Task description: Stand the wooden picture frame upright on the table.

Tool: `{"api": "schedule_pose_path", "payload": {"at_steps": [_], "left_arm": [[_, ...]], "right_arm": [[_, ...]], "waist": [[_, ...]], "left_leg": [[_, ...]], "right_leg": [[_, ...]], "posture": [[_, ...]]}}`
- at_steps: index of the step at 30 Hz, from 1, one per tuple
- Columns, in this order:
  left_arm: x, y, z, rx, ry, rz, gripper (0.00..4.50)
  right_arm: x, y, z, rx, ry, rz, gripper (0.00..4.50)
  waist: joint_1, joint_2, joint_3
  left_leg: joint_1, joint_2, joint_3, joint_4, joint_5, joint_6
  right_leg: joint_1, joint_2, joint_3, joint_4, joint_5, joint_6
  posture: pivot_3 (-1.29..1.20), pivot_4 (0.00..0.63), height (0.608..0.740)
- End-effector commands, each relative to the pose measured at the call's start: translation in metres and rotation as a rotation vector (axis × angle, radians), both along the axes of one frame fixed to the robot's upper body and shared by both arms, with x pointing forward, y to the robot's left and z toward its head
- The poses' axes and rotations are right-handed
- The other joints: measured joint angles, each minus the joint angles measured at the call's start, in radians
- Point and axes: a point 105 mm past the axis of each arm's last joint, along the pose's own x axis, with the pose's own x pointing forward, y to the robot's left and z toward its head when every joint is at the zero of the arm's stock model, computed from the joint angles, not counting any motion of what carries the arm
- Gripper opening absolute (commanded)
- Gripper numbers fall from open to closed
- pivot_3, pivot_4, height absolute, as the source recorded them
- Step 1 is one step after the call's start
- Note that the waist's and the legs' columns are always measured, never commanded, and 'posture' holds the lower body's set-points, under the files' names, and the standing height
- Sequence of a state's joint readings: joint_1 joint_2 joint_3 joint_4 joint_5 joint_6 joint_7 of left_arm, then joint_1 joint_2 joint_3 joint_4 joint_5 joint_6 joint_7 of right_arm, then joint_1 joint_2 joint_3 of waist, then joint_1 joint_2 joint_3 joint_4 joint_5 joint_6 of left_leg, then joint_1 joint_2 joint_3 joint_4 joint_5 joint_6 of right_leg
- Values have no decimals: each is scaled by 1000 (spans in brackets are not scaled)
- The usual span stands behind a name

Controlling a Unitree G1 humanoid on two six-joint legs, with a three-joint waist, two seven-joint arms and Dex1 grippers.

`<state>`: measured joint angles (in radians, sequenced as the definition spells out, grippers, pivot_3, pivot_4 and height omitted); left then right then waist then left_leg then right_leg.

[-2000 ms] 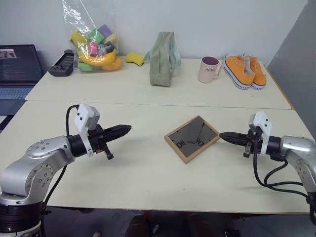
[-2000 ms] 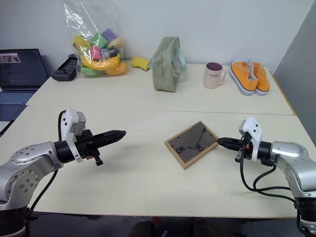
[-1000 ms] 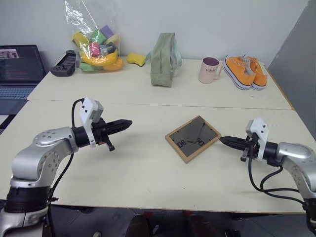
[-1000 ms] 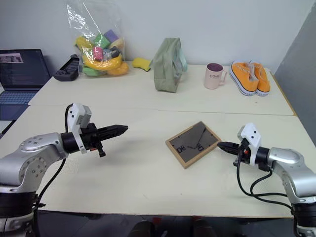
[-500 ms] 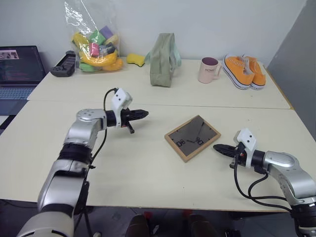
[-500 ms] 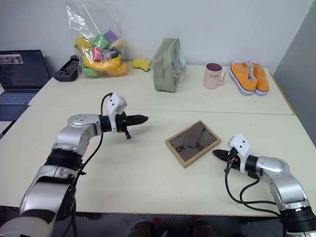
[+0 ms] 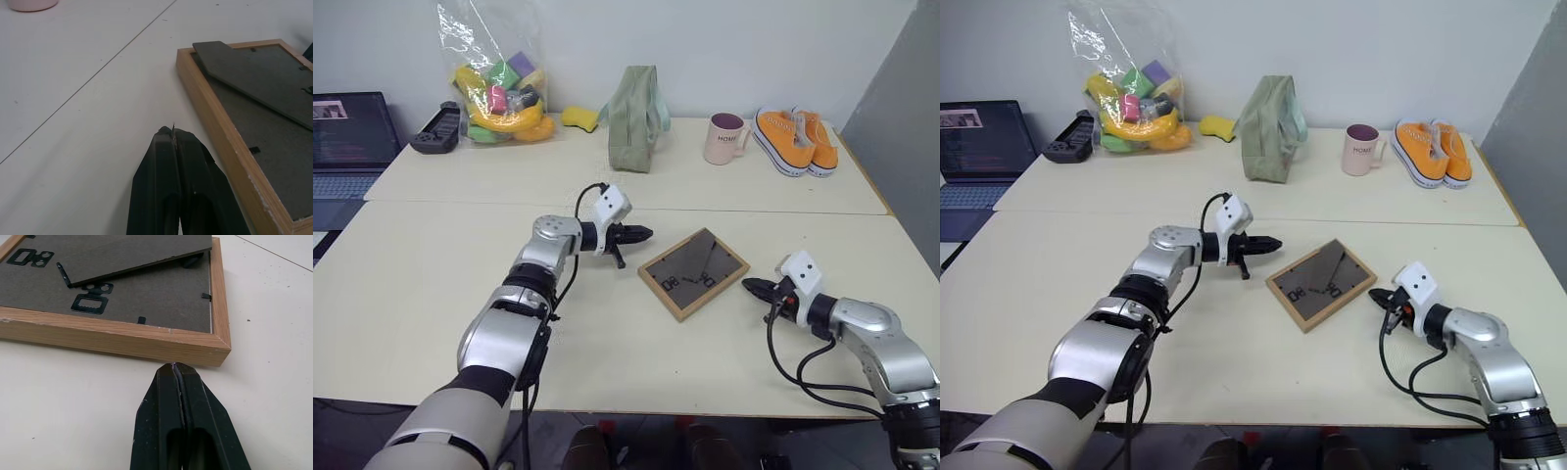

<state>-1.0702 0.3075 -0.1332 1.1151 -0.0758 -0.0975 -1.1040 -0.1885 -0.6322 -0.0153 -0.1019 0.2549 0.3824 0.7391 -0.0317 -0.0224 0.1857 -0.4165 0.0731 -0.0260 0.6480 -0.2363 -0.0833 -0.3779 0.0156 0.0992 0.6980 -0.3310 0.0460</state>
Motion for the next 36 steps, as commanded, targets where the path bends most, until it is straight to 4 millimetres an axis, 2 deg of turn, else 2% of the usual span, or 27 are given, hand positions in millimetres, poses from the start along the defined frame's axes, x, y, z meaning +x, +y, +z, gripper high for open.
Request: {"api": "schedule_pose_path", "payload": {"at_steps": [1, 6, 10, 14, 18, 23, 25, 29, 32, 36], "left_arm": [[-3, -15, 3, -11, -23, -46, 37], [-11, -25, -7, 3, 13, -100, 37], [-15, -16, -23, 93, 7, -93, 37], [-6, -2, -32, 133, 36, 23, 37], [8, 3, -29, 141, 53, 151, 37], [10, -11, -25, 136, 90, 157, 37], [5, -21, -26, 136, 103, 113, 37], [-9, -46, -26, 132, 133, -1, 37], [-17, -52, -25, 125, 162, -47, 37], [-27, -51, -23, 107, 217, -69, 37]], "right_arm": [[4, -1, 9, 0, -42, -10, 0], [11, 2, 6, -13, -48, -14, 0], [17, 3, 18, -5, -92, -19, 0], [16, 4, 25, 6, -108, -18, 0], [13, 6, 24, 10, -105, -15, 0], [13, 6, 24, 17, -103, -22, 0], [14, 6, 24, 18, -104, -23, 0], [16, 7, 11, -9, -73, -22, 0], [20, 9, 9, -12, -76, -24, 0], [29, 16, 14, -11, -96, -9, 0]], "waist": [[1, 0, 0], [1, 0, 0], [-2, 0, 0], [-1, 1, -1], [-1, 1, -1], [0, 1, -1], [0, 1, -1], [0, 1, -1], [-1, 1, -1], [-4, 1, -1]], "left_leg": [[0, 0, 0, 0, 0, 0], [0, -1, 0, 0, 1, 1], [1, -1, 0, 0, 1, 2], [1, -1, -2, 0, 2, 3], [2, -2, -3, 0, 3, 4], [2, -3, -4, 0, 4, 6], [2, -4, -5, 0, 4, 7], [1, -5, -6, 0, 5, 6], [1, -6, -7, 0, 5, 6], [2, -6, -7, -1, 6, 7]], "right_leg": [[0, 0, 0, 0, 0, 0], [1, -1, 0, 0, 0, 0], [0, -1, 0, 1, 0, 0], [1, -1, 0, 1, 0, 0], [2, -1, 0, 2, 0, 0], [3, -1, -1, 2, 0, 1], [3, -1, -1, 3, 0, 1], [4, -1, 0, 2, 0, 1], [4, -2, 0, 2, 0, 1], [4, -2, 0, 3, 0, 1]], "posture": [[0, 150, 740], [0, 150, 740], [0, 150, 740], [0, 150, 740], [0, 150, 740], [0, 150, 740], [0, 150, 740], [0, 150, 740], [0, 150, 740], [0, 150, 740]]}}
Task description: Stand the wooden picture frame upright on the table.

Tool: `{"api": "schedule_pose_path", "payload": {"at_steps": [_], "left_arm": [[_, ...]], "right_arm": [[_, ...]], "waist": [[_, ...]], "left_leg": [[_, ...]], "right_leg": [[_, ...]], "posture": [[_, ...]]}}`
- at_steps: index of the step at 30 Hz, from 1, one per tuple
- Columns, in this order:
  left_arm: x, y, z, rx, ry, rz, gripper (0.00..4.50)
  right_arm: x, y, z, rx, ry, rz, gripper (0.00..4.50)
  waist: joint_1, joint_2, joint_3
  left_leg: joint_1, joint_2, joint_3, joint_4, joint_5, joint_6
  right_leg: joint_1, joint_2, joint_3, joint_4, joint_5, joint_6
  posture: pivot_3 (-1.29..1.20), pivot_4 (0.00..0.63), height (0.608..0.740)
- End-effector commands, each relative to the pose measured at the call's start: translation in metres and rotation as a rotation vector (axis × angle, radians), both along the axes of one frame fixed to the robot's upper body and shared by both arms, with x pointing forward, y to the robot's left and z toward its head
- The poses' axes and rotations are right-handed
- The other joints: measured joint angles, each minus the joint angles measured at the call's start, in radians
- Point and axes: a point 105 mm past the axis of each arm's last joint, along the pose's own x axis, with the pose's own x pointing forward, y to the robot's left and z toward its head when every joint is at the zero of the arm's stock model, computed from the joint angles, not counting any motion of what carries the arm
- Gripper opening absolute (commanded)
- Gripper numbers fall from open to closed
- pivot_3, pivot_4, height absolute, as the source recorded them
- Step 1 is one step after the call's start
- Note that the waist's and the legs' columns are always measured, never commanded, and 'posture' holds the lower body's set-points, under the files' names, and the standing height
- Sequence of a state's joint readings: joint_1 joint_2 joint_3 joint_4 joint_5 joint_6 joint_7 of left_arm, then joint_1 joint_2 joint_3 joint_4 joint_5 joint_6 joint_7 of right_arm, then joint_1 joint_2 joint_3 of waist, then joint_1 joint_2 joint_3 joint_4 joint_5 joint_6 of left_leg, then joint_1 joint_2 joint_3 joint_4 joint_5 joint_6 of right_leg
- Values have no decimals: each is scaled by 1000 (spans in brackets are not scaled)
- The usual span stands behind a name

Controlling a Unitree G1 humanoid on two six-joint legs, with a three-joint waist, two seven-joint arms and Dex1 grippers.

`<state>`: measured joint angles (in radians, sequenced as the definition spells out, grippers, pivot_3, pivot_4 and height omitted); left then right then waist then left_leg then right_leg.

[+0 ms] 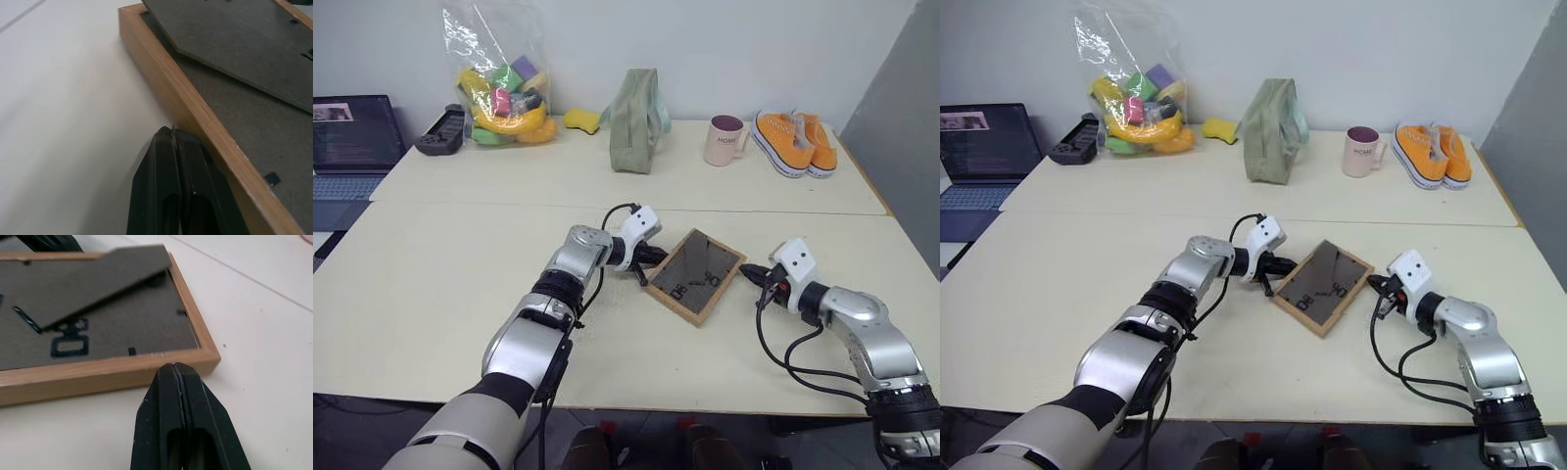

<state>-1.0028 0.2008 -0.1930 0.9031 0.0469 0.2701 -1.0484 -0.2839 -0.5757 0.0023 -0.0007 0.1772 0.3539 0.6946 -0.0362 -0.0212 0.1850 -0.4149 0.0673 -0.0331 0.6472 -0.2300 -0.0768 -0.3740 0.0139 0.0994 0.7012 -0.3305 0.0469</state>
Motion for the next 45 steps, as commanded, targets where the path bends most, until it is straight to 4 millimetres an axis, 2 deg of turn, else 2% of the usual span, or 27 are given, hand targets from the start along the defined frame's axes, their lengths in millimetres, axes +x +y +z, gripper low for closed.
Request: {"api": "schedule_pose_path", "payload": {"at_steps": [1, 14, 21, 25, 28, 33, 37, 42, 45], "left_arm": [[-14, -11, 12, -43, 32, -68, 37], [-45, 16, 8, -48, 104, -18, 37], [-33, 29, 21, -83, 82, 84, 37], [-29, 51, 33, -110, 104, 172, 37], [-34, 68, 44, -147, 178, 232, 37], [-69, 76, 61, -300, 523, 281, 37], [-104, 82, 48, -371, 712, 218, 37], [-111, 93, 17, -368, 817, 345, 37], [-110, 95, 14, -373, 817, 399, 522]], "right_arm": [[8, 15, 12, 6, -54, 51, 0], [17, 27, 13, -6, -57, 108, 0], [18, 19, 11, -54, -61, 114, 0], [19, 11, 13, -73, -63, 114, 0], [16, 2, 11, -108, -58, 121, 0], [2, -8, 2, -131, 1, 158, 0], [-19, -11, -11, -137, 75, 222, 0], [-34, -8, -25, -146, 114, 257, 0], [-32, -4, -23, -124, 98, 249, 0]], "waist": [[0, 0, 0], [3, 0, 0], [4, 0, 0], [2, 0, 0], [1, 0, 0], [3, 0, 0], [1, 0, 0], [3, 0, 0], [3, 0, 0]], "left_leg": [[0, 0, 0, 0, 0, 0], [0, 0, -2, 0, 1, -2], [0, 0, -3, 0, 2, -2], [0, -1, -3, 0, 2, -2], [0, 0, -3, 0, 2, -2], [-1, -1, -4, 0, 2, -2], [-1, -1, -6, 0, 2, -2], [0, -1, -9, 0, 2, -3], [1, -1, -9, 0, 2, -4]], "right_leg": [[0, 0, 0, 0, 0, 0], [0, 0, -1, 1, 0, 0], [0, 0, -1, 1, 0, 0], [0, 0, -1, 1, 0, 0], [0, 0, -1, 1, 0, 0], [0, 0, -2, 1, 0, 0], [2, -1, -2, 1, 0, 0], [4, -1, -3, 1, 0, 0], [5, -1, -4, 1, 0, 0]], "posture": [[0, 150, 740], [0, 150, 740], [0, 150, 740], [0, 150, 740], [0, 150, 740], [0, 150, 740], [0, 150, 740], [0, 150, 740], [0, 150, 740]]}}
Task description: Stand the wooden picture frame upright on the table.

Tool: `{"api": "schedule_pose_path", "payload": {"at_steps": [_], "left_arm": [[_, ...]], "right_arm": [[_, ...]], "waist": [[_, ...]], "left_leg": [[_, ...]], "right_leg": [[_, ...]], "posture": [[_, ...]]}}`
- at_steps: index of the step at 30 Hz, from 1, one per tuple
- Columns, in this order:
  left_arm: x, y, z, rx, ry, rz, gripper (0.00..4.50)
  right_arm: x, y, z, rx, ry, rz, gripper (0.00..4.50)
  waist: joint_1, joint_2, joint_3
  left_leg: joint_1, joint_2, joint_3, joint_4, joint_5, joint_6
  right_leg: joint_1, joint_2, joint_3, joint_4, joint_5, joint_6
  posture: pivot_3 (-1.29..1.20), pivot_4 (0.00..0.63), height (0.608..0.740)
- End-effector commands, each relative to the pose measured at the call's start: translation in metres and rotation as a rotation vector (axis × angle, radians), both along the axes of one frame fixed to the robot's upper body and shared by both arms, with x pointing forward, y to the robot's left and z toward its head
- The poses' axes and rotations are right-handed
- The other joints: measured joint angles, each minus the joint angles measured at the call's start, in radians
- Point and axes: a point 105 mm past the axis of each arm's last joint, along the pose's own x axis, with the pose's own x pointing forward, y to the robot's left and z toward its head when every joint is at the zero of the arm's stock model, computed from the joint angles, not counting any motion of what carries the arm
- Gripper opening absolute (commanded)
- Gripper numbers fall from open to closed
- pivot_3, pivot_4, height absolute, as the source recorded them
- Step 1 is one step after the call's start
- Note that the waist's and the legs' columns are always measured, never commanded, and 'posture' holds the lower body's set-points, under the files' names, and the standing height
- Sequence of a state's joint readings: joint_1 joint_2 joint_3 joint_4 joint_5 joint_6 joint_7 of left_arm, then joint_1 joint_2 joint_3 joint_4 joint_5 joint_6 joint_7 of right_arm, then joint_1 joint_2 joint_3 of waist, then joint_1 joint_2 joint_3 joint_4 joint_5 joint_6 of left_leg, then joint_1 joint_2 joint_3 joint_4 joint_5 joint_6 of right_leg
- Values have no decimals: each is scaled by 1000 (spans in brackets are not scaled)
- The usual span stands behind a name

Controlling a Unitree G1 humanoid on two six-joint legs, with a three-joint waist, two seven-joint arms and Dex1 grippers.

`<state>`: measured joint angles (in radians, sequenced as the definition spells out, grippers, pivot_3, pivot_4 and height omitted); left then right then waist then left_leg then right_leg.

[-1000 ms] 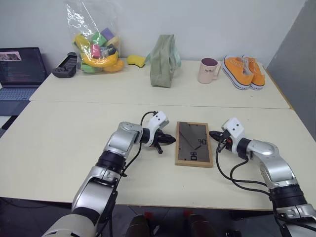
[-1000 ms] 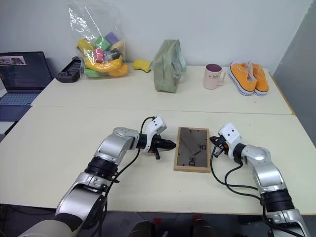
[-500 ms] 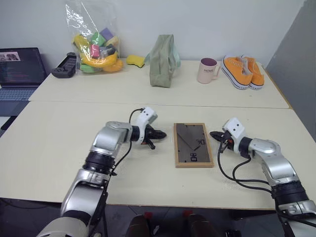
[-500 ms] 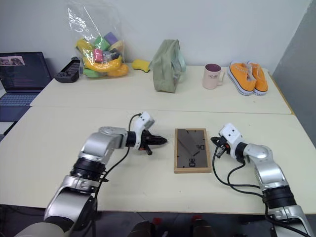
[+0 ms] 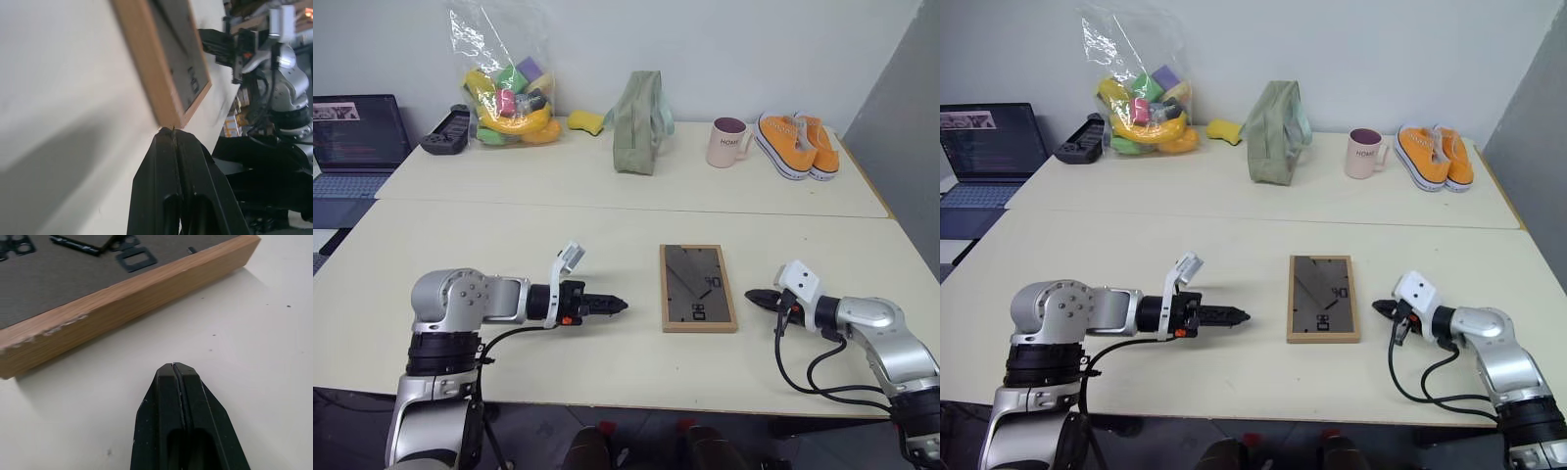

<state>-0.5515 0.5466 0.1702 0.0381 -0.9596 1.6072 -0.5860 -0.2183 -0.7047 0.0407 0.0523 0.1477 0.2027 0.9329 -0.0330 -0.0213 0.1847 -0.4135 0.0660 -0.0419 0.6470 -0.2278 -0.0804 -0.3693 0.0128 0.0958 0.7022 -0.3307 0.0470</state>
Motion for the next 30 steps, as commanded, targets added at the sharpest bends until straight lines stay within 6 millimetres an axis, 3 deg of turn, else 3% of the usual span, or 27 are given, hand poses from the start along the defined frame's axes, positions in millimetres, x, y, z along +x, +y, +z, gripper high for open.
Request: {"api": "schedule_pose_path", "payload": {"at_steps": [1, 6, 19, 30], "left_arm": [[4, 3, 1, -5, 4, 70, 726], [14, -7, 8, -39, 5, 101, 1732], [6, -30, 2, -85, 99, 24, 4392], [18, -43, -23, -57, 198, 61, 4392]], "right_arm": [[-2, 10, -1, 33, 7, 21, 0], [-5, 15, -4, 38, 15, 29, 0], [-8, 14, -6, 10, 10, 40, 0], [-8, 44, -9, 77, 16, 75, 0]], "waist": [[0, 0, 0], [-1, 0, 0], [-1, 0, -1], [-4, 0, -3]], "left_leg": [[1, 0, 0, 0, 0, 0], [1, 0, 0, 0, 0, 0], [1, -1, 0, 0, 1, -1], [3, -1, 0, -1, 2, -3]], "right_leg": [[1, 0, 0, 0, 0, 0], [1, 0, 0, 0, 0, 0], [1, 0, 1, 0, 0, 0], [1, 0, 1, 0, 0, 0]], "posture": [[0, 150, 740], [0, 150, 740], [0, 150, 740], [0, 150, 740]]}}
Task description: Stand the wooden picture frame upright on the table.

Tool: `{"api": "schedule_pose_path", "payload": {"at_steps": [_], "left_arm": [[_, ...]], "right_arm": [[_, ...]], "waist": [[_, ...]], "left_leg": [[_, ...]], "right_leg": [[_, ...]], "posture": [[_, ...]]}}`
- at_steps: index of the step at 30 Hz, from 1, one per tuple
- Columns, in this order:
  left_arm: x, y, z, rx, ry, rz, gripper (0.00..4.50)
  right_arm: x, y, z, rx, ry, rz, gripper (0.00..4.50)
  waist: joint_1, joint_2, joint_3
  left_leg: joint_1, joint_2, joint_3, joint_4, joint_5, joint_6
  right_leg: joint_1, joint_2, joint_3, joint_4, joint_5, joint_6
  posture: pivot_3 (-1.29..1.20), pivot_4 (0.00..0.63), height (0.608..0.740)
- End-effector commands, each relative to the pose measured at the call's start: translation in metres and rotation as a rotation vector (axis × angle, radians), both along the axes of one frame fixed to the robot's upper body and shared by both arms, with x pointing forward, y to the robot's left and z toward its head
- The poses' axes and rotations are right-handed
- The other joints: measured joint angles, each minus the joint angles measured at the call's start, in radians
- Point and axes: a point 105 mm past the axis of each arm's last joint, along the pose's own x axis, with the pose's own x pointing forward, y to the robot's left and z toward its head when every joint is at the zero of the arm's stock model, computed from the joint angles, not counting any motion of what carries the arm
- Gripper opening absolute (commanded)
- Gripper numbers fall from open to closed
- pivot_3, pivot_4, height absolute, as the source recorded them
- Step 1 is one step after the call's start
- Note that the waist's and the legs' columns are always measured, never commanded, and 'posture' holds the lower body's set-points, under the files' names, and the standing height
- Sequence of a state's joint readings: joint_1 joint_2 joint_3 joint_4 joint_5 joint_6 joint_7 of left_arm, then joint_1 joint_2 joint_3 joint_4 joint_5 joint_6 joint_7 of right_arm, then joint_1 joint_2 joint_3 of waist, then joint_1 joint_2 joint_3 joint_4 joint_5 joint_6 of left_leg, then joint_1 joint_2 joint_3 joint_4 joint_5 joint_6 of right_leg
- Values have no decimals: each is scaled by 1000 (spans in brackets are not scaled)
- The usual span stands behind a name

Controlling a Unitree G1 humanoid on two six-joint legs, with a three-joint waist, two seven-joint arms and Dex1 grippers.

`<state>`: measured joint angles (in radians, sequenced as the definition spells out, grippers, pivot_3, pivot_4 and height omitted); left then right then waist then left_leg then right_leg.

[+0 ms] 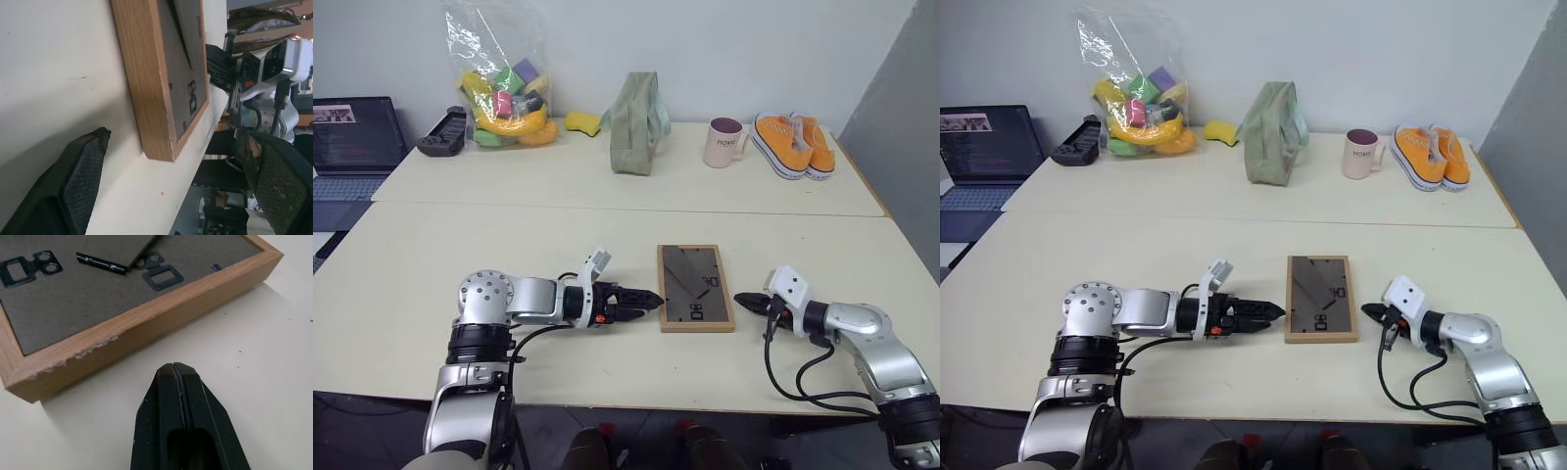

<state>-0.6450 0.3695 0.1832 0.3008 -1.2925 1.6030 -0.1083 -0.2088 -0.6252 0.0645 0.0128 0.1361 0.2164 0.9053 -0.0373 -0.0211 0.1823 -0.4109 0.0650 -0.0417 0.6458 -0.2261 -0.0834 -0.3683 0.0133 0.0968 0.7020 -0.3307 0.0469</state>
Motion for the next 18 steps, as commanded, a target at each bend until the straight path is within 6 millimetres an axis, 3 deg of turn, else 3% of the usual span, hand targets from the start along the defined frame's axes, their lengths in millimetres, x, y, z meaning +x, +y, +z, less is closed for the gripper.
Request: {"api": "schedule_pose_path", "payload": {"at_steps": [1, 10, 18], "left_arm": [[5, 1, -13, 32, 37, 35, 4392], [9, 7, -20, 71, 63, 57, 4392], [10, 7, -16, 67, 56, 55, 4392]], "right_arm": [[-6, 22, -2, 25, 17, 55, 0], [-6, 36, 8, 80, -11, 52, 0], [-5, 57, 13, 137, -22, 59, 0]], "waist": [[0, 0, -1], [1, 0, -1], [-1, 0, -1]], "left_leg": [[0, 0, 0, 0, 0, 0], [11, 0, 0, -2, 0, 0], [11, 0, 0, -2, 0, -1]], "right_leg": [[0, 0, 0, 0, 0, 0], [13, 0, 0, -4, 0, 0], [14, 0, 0, -5, 0, 0]], "posture": [[0, 150, 740], [0, 150, 740], [0, 150, 740]]}}
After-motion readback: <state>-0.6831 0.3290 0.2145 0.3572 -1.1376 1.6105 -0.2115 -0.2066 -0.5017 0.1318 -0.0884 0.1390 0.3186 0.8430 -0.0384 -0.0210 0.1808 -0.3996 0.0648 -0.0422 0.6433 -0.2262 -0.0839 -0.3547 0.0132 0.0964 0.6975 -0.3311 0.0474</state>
